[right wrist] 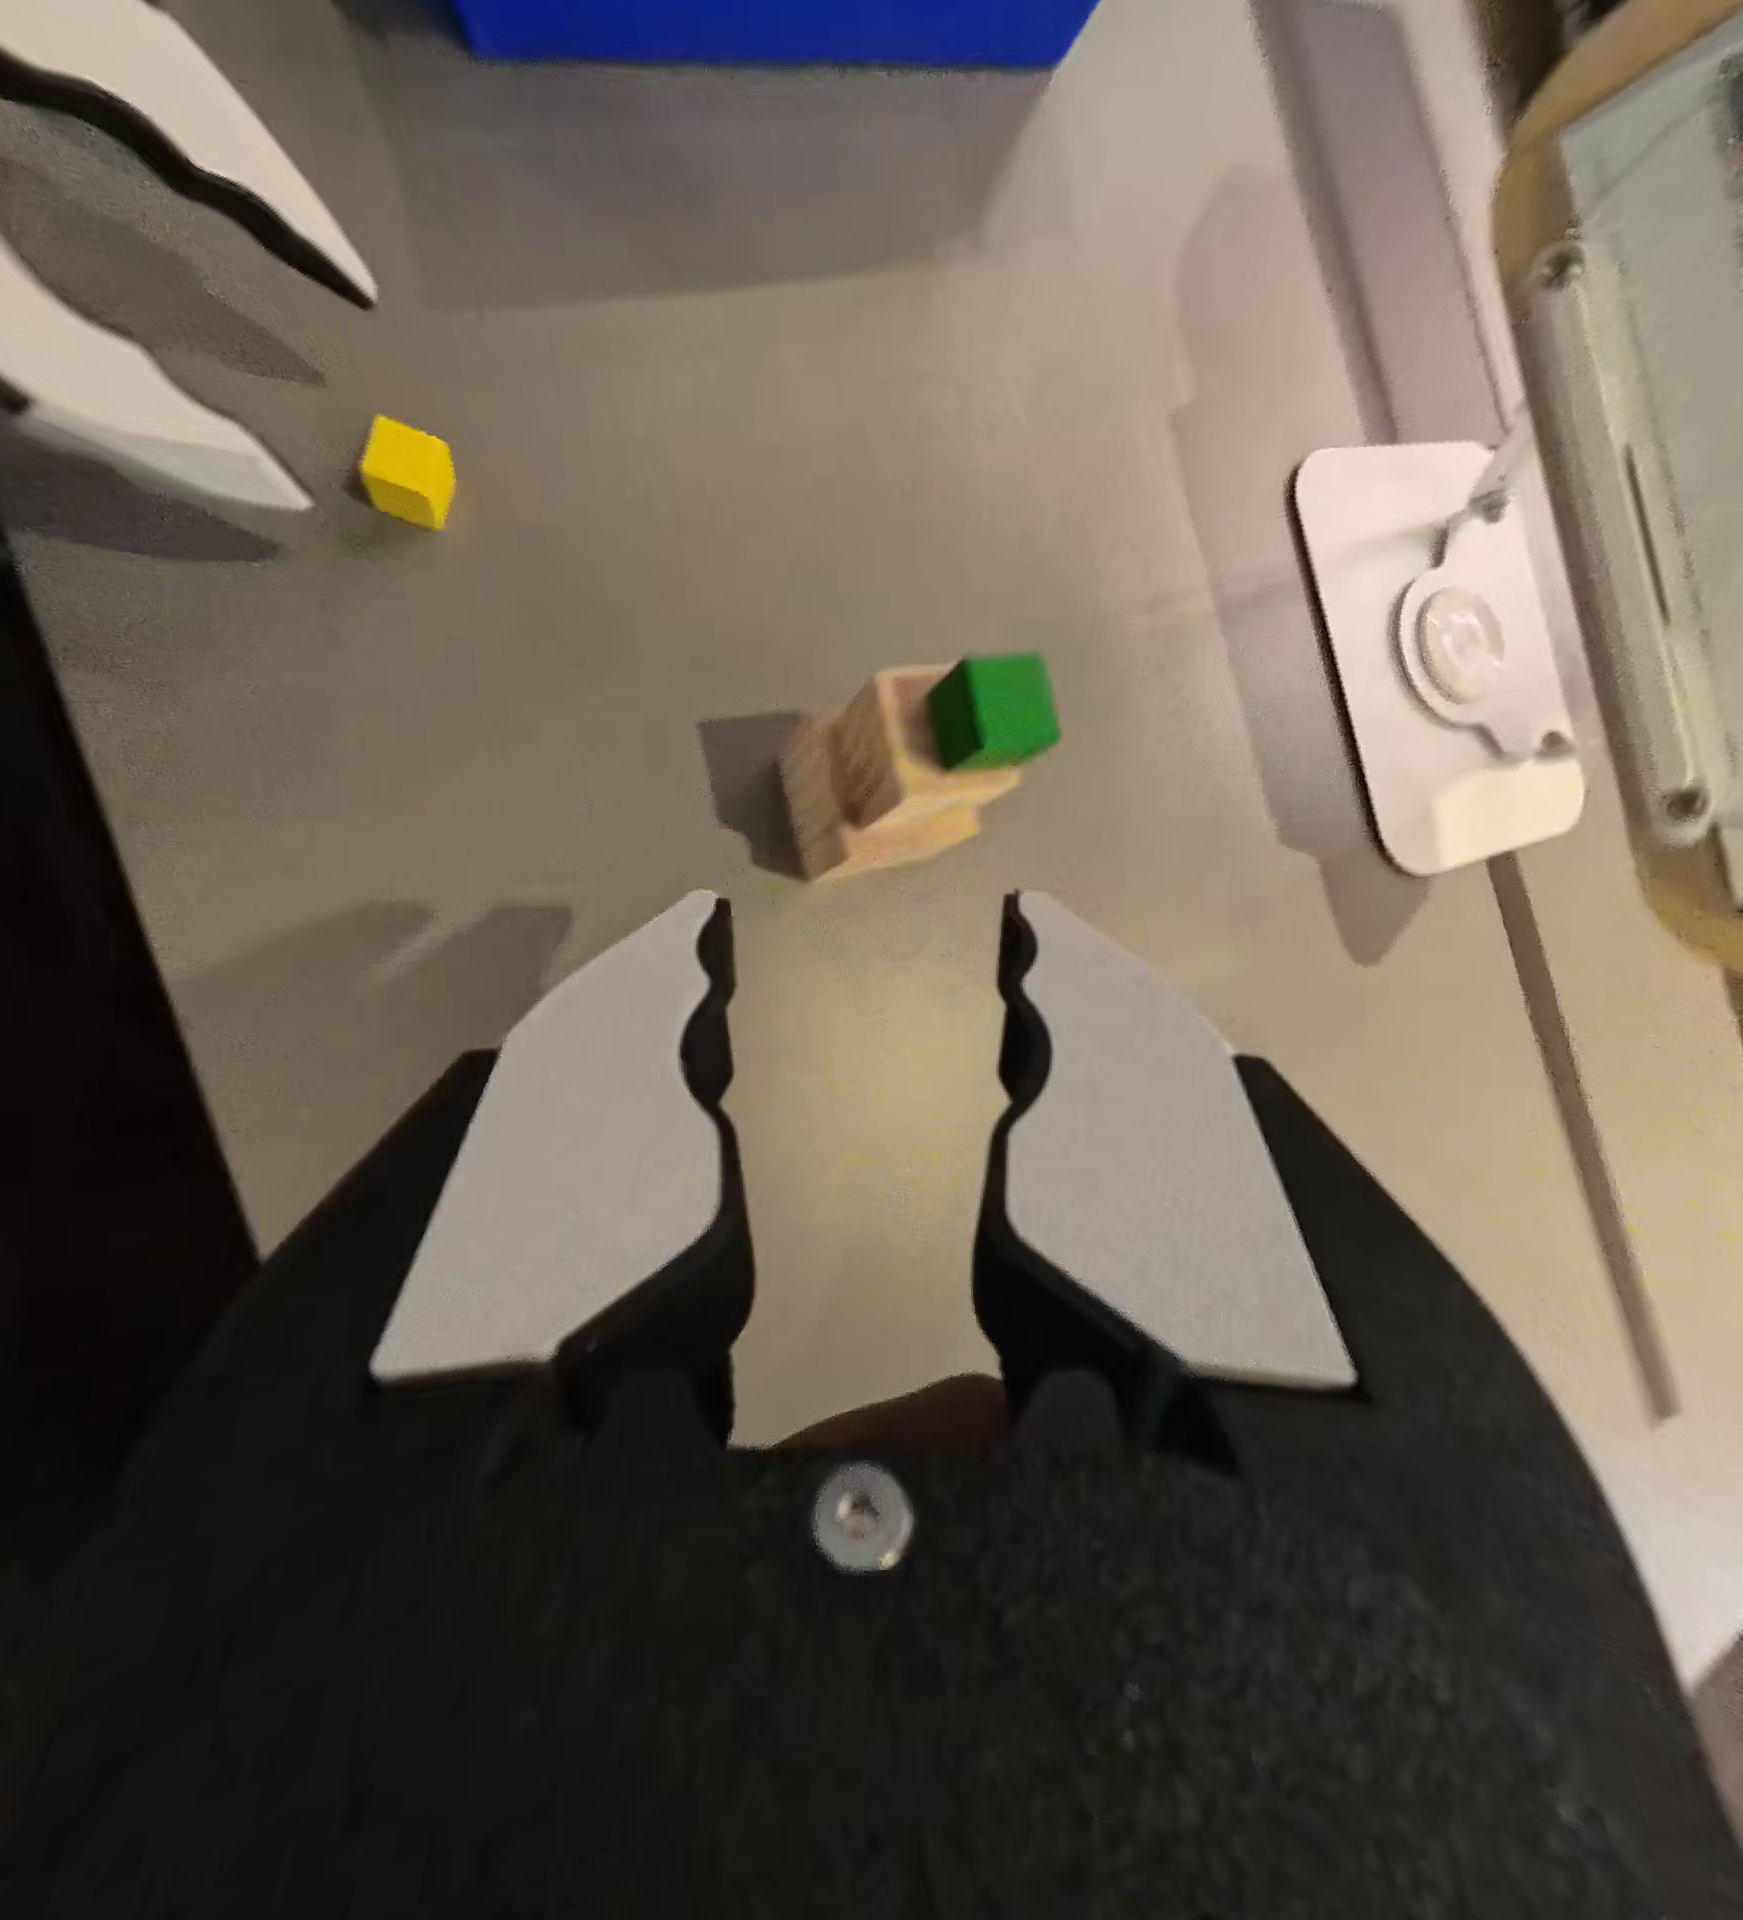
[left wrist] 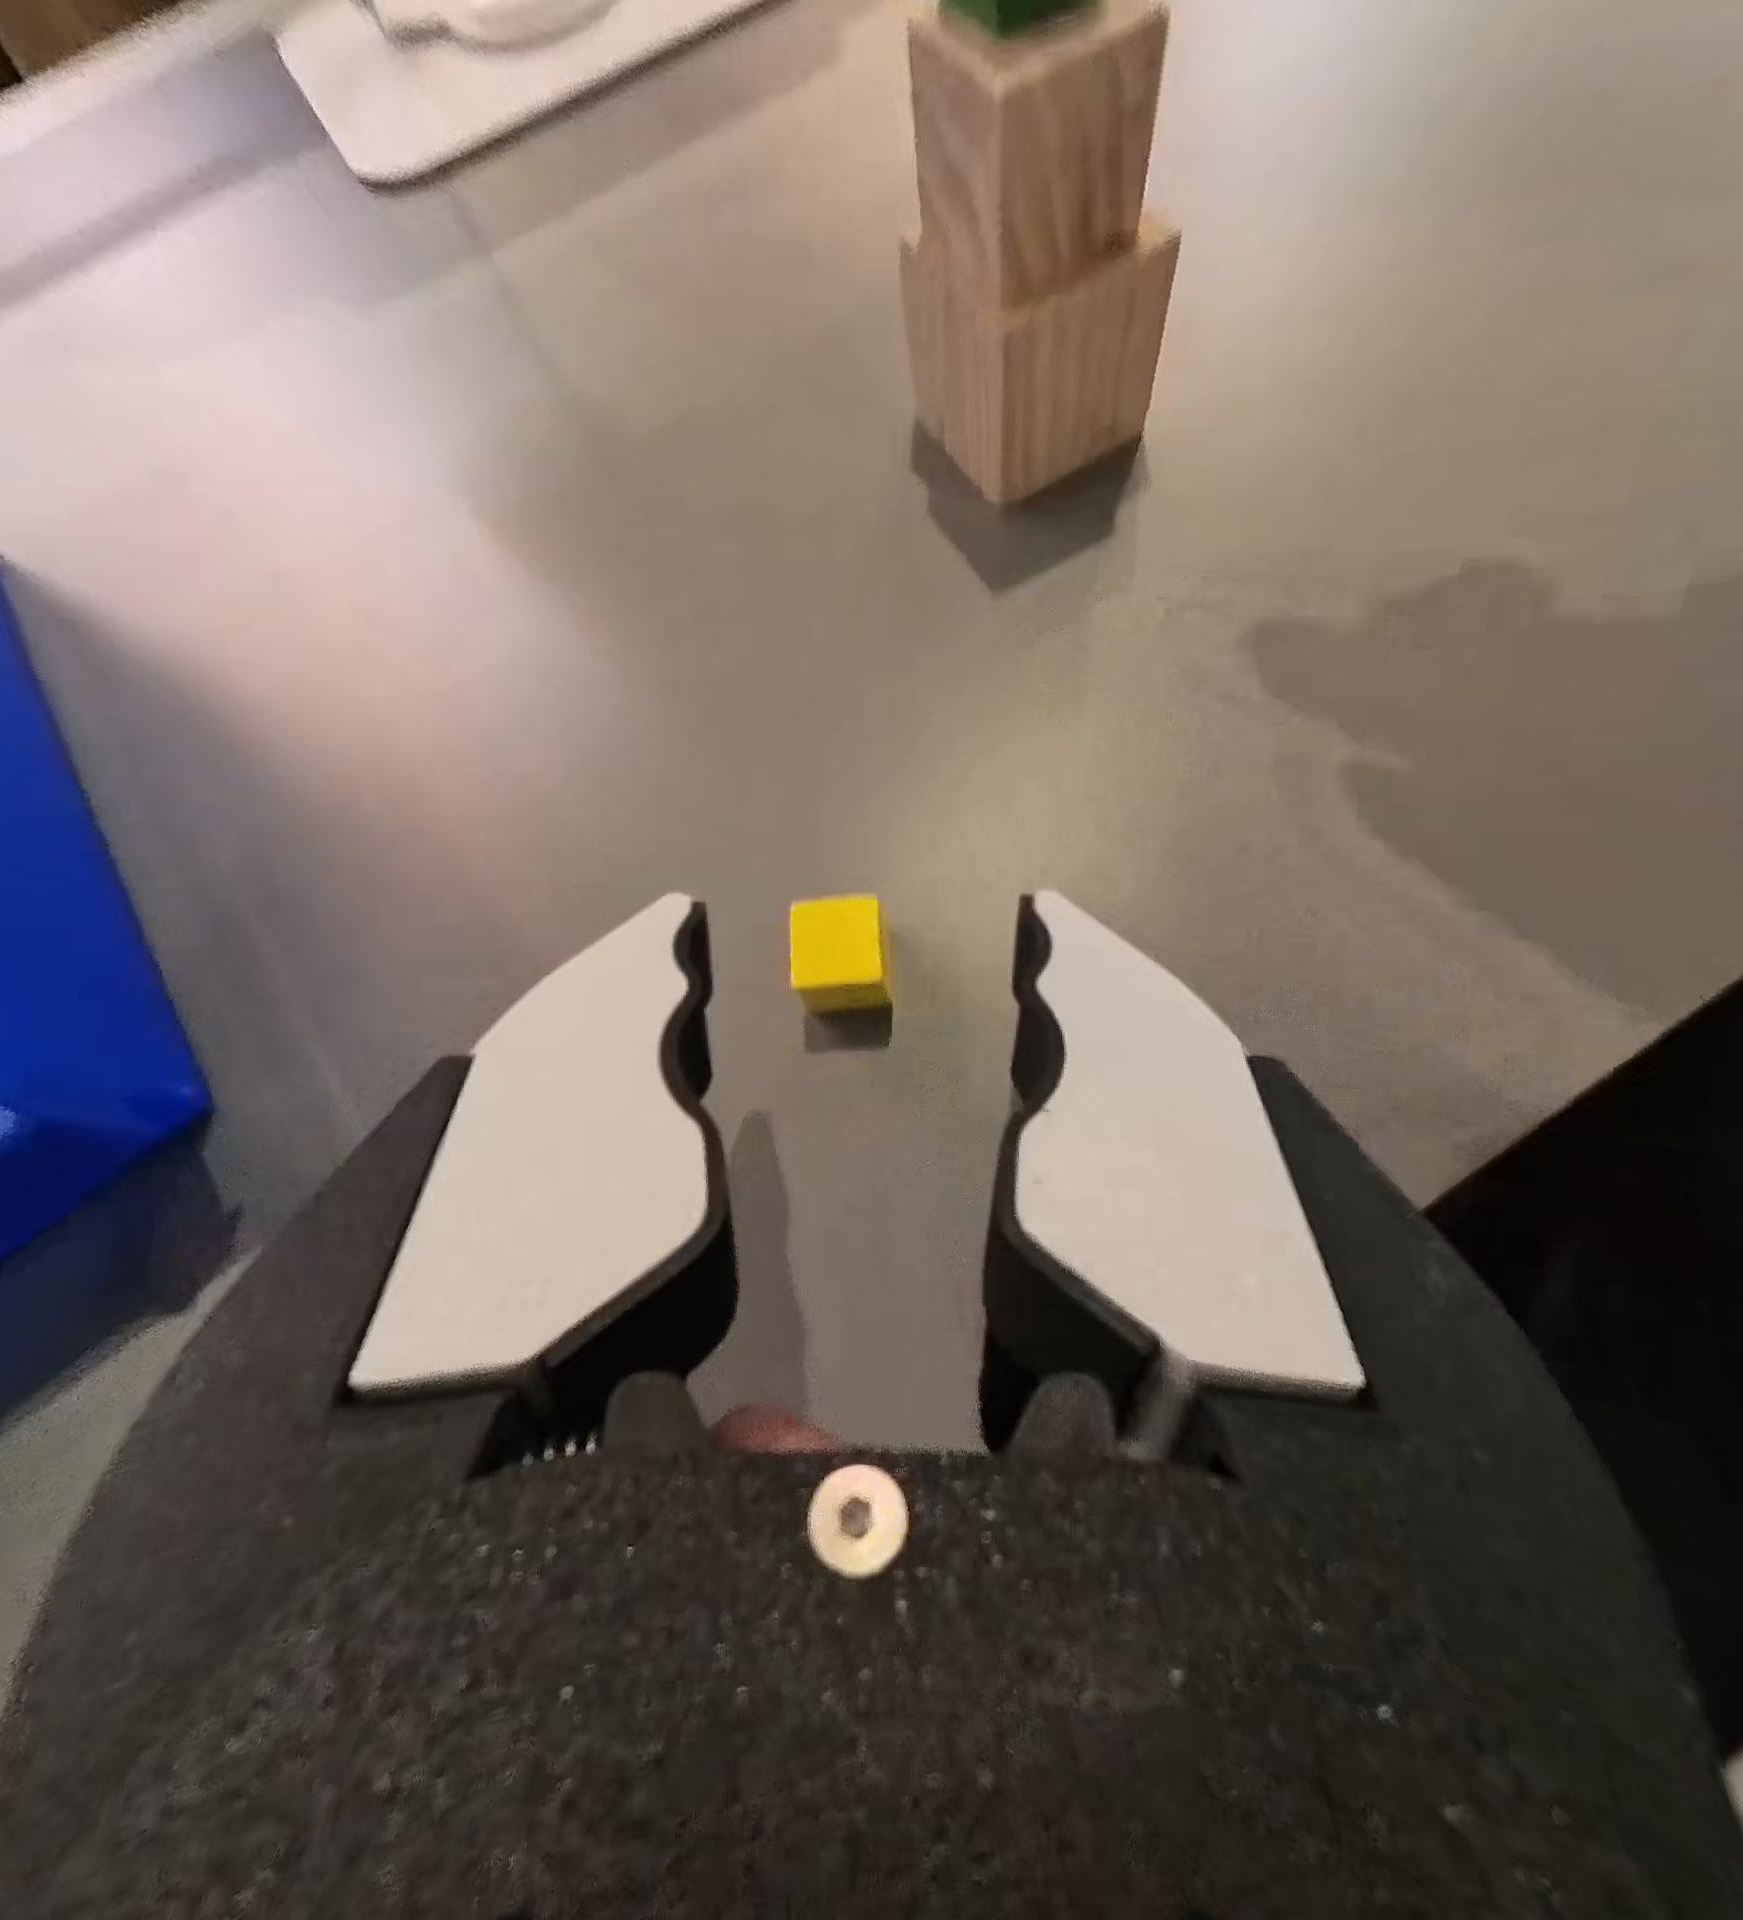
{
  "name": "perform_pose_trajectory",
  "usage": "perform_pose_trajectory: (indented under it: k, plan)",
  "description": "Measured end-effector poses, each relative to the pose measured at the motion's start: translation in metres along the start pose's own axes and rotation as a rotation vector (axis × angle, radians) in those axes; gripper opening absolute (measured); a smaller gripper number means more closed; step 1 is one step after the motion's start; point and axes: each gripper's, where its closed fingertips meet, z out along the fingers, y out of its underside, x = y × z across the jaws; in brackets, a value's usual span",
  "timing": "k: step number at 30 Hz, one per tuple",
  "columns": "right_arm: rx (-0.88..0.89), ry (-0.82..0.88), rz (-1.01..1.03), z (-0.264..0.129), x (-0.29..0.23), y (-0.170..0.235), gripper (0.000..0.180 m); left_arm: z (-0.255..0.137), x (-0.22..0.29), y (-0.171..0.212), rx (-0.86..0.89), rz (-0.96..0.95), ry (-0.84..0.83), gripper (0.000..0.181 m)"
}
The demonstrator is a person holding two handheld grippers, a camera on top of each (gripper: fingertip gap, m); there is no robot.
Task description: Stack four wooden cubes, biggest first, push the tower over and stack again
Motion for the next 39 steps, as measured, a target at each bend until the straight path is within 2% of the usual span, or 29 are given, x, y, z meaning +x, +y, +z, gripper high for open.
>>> perform_pose_trajectory:
  k: [1, 4, 7, 10, 14, 19, 21, 23, 27, 29, 33, 36, 39]
  plan:
    - [0.032, 0.016, 0.027, -0.006, -0.011, 0.015, 0.049, 0.0, -0.002, 0.006, -0.037, 0.001, 0.001, 0.056]
    - [0.085, 0.078, 0.131, -0.011, -0.036, 0.065, 0.049, 0.007, -0.011, 0.013, -0.099, -0.028, -0.014, 0.056]
    - [0.138, 0.026, 0.281, -0.009, -0.063, 0.1, 0.048, 0.021, -0.012, 0.018, -0.148, -0.069, 0.018, 0.056]
    - [0.203, -0.033, 0.4, -0.011, -0.083, 0.117, 0.047, 0.034, -0.008, 0.027, -0.2, -0.059, 0.041, 0.057]
    - [0.273, -0.017, 0.469, -0.02, -0.09, 0.128, 0.042, 0.039, -0.007, 0.029, -0.206, -0.064, 0.039, 0.022]
    - [0.264, 0.03, 0.479, -0.018, -0.085, 0.143, 0.041, 0.036, -0.008, 0.026, -0.194, -0.061, 0.044, 0.022]
    - [0.286, 0.107, 0.465, -0.017, -0.072, 0.148, 0.041, 0.033, -0.006, 0.008, -0.146, -0.026, 0.082, 0.022]
    - [0.309, 0.136, 0.467, -0.012, -0.062, 0.151, 0.041, 0.026, -0.009, -0.03, -0.072, 0.074, 0.106, 0.022]
    - [0.318, 0.082, 0.52, -0.001, -0.063, 0.152, 0.04, 0.026, 0.0, -0.126, 0.062, 0.434, 0.246, 0.022]
    - [0.312, 0.089, 0.516, 0.001, -0.065, 0.153, 0.039, 0.036, 0.018, -0.156, 0.084, 0.616, 0.415, 0.022]
    - [0.285, 0.084, 0.495, 0.004, -0.075, 0.157, 0.039, 0.074, 0.021, -0.181, -0.065, 0.745, 0.557, 0.022]
    - [0.258, 0.11, 0.458, 0.005, -0.077, 0.161, 0.039, 0.085, 0.029, -0.183, -0.113, 0.756, 0.677, 0.022]
    - [0.262, 0.09, 0.476, 0.006, -0.08, 0.163, 0.038, 0.092, 0.031, -0.181, -0.149, 0.764, 0.704, 0.022]
